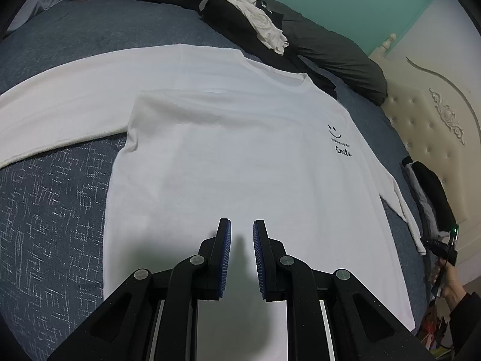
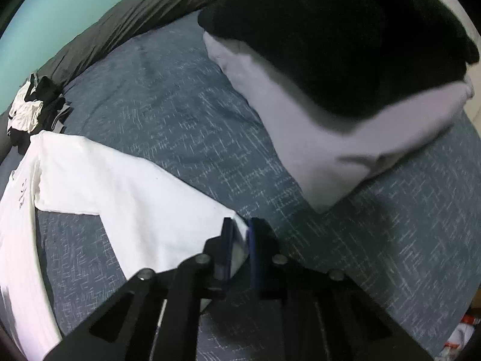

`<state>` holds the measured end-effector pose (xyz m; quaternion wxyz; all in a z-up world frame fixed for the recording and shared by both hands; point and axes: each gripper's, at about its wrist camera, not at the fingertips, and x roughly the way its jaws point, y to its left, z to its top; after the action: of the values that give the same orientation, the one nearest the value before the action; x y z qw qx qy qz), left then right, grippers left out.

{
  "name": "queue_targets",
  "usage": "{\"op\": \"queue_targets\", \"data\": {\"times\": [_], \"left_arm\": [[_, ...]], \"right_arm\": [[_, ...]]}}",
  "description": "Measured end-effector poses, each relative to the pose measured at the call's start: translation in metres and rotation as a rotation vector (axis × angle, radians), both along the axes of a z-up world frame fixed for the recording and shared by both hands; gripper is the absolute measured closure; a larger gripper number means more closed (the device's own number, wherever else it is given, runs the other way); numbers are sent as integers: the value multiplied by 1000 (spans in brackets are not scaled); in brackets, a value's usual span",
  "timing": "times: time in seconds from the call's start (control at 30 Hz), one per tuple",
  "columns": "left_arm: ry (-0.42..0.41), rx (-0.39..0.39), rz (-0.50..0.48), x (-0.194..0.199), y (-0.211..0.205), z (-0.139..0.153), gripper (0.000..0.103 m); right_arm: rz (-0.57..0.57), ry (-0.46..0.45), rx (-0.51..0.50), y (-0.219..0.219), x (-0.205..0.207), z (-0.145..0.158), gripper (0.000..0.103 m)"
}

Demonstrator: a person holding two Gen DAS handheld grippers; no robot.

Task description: Fold clothes

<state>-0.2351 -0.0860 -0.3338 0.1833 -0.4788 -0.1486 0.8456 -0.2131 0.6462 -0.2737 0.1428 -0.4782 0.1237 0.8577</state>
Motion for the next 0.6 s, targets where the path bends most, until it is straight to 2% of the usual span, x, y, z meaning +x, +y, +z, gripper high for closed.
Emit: {"op": "queue_targets", "data": {"times": [0.27,0.47,0.6], "left_arm": [[-6,-5,-6,0,4,-2,86],[-10,-10,-15,0,8,-4,86],[-7,-16,-15,-1,8,-4,86]], "right_arm": [[51,143,164,0,-14,68,101],[96,166,250,3,-51,104,101],[112,203,268,0,-67,122,101]]}}
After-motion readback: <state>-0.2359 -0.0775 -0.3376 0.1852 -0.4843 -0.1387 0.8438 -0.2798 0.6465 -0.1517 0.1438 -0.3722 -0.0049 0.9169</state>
